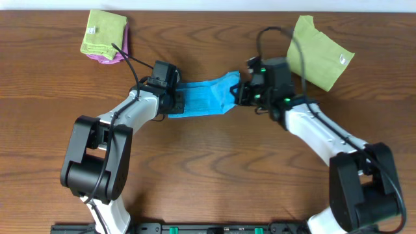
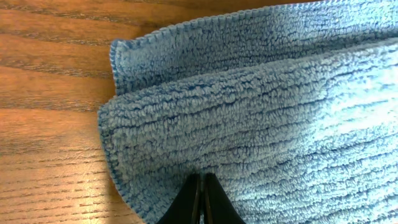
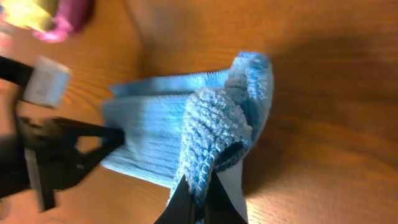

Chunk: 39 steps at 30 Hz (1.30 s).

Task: Fold the cloth
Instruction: 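Fold the right end of the strip toward the left gripper with the right gripper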

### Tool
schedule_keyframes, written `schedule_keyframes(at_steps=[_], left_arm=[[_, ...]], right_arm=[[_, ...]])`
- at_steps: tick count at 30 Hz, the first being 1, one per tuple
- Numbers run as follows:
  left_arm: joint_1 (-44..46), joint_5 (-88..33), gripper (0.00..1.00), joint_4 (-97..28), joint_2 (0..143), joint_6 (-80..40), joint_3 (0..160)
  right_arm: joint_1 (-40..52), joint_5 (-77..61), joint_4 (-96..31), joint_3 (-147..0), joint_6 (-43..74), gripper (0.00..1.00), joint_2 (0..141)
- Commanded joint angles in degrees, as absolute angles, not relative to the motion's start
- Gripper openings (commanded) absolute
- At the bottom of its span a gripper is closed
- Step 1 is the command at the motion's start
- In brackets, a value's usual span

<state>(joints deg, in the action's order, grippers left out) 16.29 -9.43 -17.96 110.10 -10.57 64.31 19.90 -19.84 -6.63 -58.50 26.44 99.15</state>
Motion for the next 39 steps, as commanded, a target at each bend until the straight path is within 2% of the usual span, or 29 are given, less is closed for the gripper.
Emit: schedule_keyframes(at_steps=[1, 17, 30, 39], left_arm=[[16.6, -10.8, 0.05, -19.5, 112.2, -11.7, 63.5], [16.7, -14.0, 0.05, -20.0, 112.2, -12.8, 63.5], [17.0, -14.3, 0.06, -24.7, 112.2, -13.3, 63.5], [17.3, -15.4, 0.06, -26.7, 112.2, -15.3, 63.5]], right_arm=[[23.6, -7.5, -8.5, -60.8, 24.4, 0.02, 99.8], [30.2, 3.0, -6.7, -61.1, 23.1, 0.02, 100.4], [30.5, 5.3, -19.7, -61.1, 23.6, 0.02, 97.1], [29.5, 12.1, -18.4, -61.2, 20.8, 0.02, 93.0]])
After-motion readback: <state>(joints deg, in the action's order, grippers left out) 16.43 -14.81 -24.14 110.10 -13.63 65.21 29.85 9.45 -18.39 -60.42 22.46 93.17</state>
